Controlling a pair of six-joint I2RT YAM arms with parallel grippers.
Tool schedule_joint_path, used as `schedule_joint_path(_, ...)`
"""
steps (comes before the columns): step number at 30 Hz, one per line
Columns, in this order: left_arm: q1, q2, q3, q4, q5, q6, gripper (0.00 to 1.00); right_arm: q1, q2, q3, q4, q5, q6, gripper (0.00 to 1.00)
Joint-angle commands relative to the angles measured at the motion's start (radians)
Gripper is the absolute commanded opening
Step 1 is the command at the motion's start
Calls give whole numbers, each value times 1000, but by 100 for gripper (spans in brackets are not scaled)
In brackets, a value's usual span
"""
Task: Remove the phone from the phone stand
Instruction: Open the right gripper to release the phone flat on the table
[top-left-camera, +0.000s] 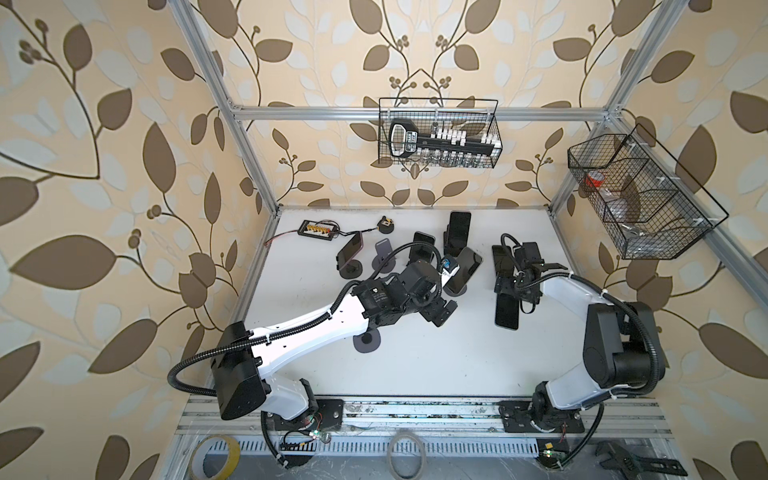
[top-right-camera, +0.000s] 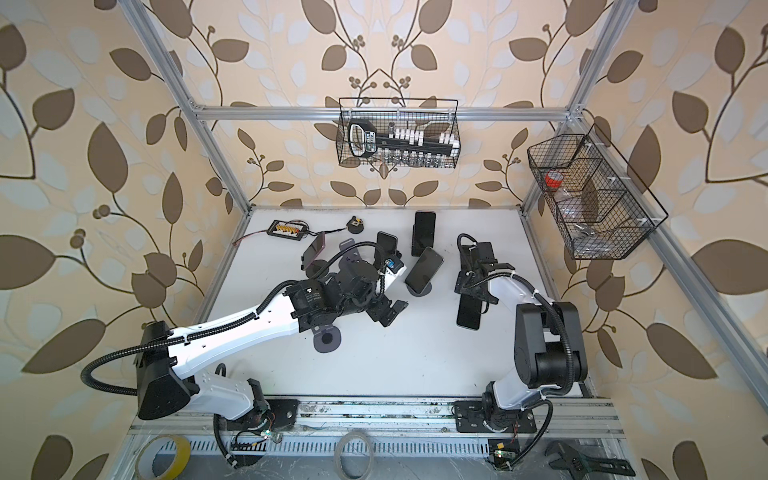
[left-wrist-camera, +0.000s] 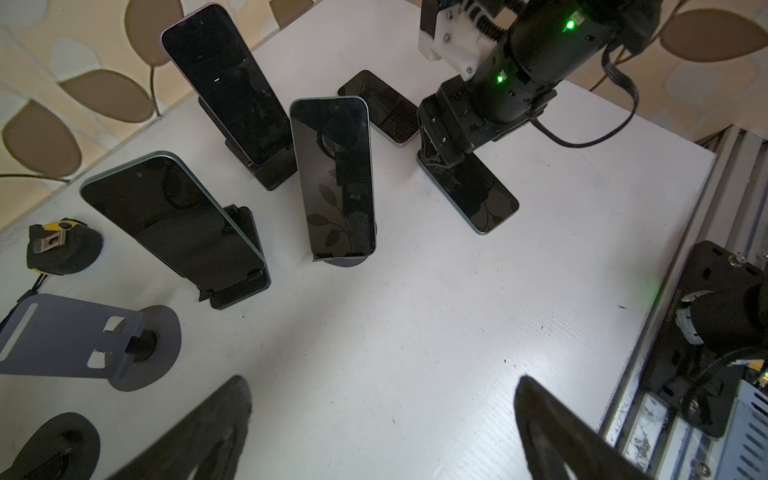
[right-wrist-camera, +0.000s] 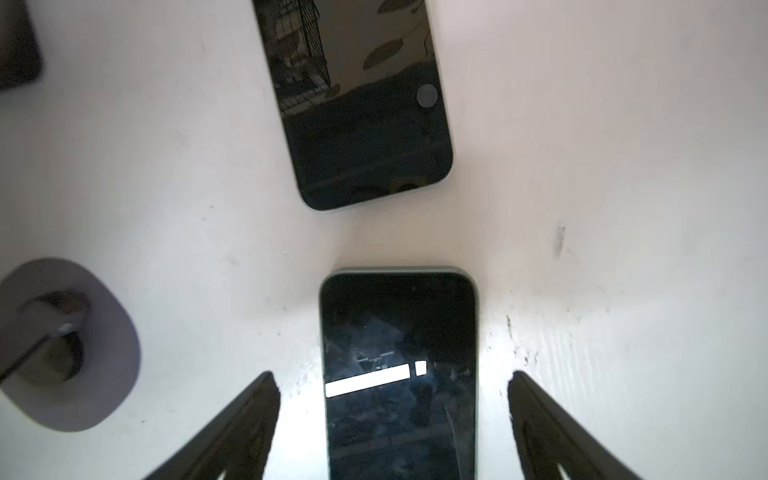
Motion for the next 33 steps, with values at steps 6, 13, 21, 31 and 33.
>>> schedule_joint_path(6,-8,-10,-7,13,-21,18,99,32,-151,-81,89,-29,16,87)
schedule_joint_path(13,-8,5,-5,12,-17,17,99,57,-241,-118,134,-10,36,87)
schedule_joint_path(21,-8,16,-3,13,-14,15,99,69,-361,-161,193,33,51,86)
schedule_joint_path(31,-9,16,2,4,-17,16,99,72,-423,-160,213,62,70,84)
schedule_joint_path(33,-8,16,0,5,-24,16,99,76,-460,-176,242,69,68,84)
